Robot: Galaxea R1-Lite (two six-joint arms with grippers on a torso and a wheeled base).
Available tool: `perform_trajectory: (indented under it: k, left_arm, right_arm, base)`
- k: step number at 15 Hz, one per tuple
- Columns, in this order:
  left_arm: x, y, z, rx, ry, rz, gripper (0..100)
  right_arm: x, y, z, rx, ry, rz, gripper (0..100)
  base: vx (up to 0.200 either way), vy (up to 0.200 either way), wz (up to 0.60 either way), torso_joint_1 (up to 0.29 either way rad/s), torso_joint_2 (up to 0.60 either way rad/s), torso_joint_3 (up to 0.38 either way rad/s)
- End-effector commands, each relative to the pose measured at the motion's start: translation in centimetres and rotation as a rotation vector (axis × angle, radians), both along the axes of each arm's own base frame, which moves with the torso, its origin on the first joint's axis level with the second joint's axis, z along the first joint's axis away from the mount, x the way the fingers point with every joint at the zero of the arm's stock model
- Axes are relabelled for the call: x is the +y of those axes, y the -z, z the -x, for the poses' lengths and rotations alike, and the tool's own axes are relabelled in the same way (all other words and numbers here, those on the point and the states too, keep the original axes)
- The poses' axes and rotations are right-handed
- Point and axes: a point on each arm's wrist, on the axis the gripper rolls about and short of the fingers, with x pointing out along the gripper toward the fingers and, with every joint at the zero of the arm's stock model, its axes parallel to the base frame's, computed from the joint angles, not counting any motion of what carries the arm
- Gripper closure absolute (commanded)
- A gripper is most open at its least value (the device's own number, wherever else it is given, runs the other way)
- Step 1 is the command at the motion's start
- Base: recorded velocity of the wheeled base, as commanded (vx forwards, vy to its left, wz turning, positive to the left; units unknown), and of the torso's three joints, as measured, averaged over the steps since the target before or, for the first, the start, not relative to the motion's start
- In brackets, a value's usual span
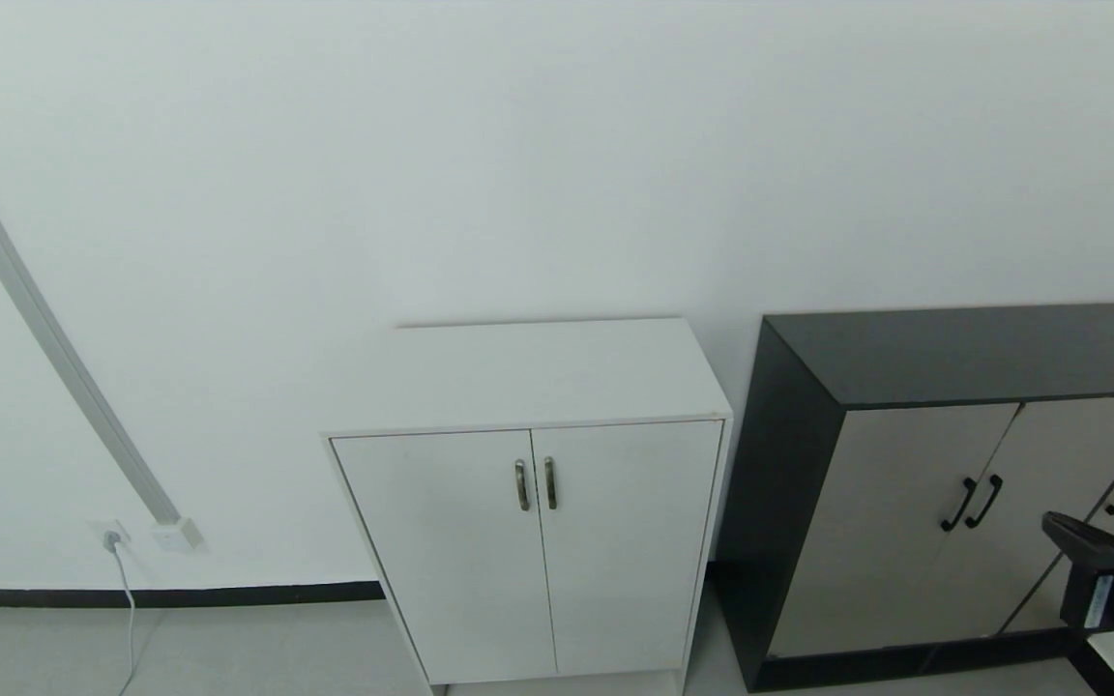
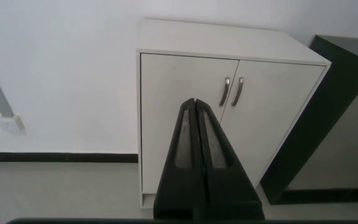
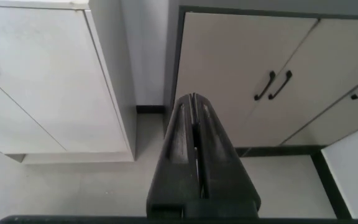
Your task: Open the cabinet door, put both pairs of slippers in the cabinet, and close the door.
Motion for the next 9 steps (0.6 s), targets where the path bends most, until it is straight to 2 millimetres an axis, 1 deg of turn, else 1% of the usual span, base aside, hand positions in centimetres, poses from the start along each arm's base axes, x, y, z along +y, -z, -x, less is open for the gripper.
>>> perform_trajectory:
  k: [1,3,4,9]
  left_arm:
    - [0.0,0.0,0.0,0.000,0.000,0.000,100]
    - [0.0,0.0,0.0,0.002,0.000,0.000,100]
    - [0.0,0.0,0.0,0.000,0.000,0.000,100]
    - [0.0,0.0,0.0,0.000,0.000,0.000,100]
  right_arm:
    - [-0.5,-0.5,2.6,-0.033,0.010,-0.006,100]
    - [-0.7,-0.5,4.2,-0.017,0.005,-0.005,100]
    - [-0.9,-0.7,5.6,-0.025,-0.005,-0.008,100]
    - [-1.4,0.4,10.2,0.018,-0.056,-0.016,100]
  base:
    - [0.000,0.000,0.00,0.000,0.00,0.000]
    - [0.000,0.000,0.00,0.000,0.00,0.000]
    - [0.000,0.000,0.00,0.000,0.00,0.000]
    - [0.000,0.000,0.00,0.000,0.00,0.000]
